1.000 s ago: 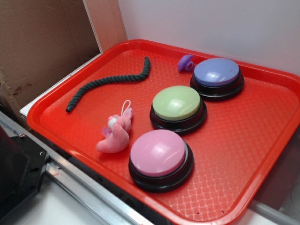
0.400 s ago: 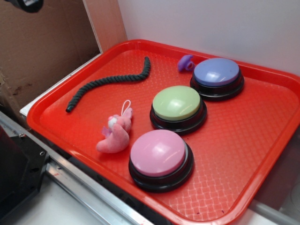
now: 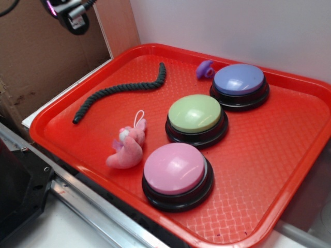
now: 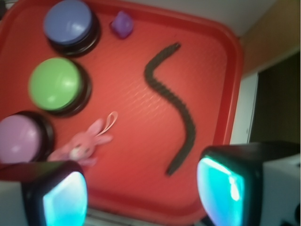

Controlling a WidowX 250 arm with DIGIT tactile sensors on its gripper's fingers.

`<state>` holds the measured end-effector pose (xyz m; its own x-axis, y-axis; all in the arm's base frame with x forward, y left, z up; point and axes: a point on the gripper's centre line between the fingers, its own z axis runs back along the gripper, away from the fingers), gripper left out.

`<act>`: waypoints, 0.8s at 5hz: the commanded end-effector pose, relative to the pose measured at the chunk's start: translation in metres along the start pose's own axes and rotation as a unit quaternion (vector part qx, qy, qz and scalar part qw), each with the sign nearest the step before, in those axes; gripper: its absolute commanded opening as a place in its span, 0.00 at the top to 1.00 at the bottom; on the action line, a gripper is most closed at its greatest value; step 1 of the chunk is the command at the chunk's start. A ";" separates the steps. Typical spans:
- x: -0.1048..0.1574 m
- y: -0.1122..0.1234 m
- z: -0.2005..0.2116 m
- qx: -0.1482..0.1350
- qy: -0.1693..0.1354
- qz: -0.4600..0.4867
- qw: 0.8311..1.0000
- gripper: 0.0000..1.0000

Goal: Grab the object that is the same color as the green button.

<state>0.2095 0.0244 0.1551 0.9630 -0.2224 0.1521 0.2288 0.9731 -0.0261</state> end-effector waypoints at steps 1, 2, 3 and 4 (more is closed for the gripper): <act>0.034 0.027 -0.061 -0.008 -0.011 -0.092 0.996 0.00; 0.044 0.034 -0.092 -0.004 0.008 -0.089 0.996 0.00; 0.047 0.034 -0.115 0.020 0.032 -0.091 0.995 0.00; 0.047 0.030 -0.135 0.021 0.045 -0.099 0.994 0.00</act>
<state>0.2706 0.0367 0.0166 0.9150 -0.4031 0.0185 0.4029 0.9152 0.0138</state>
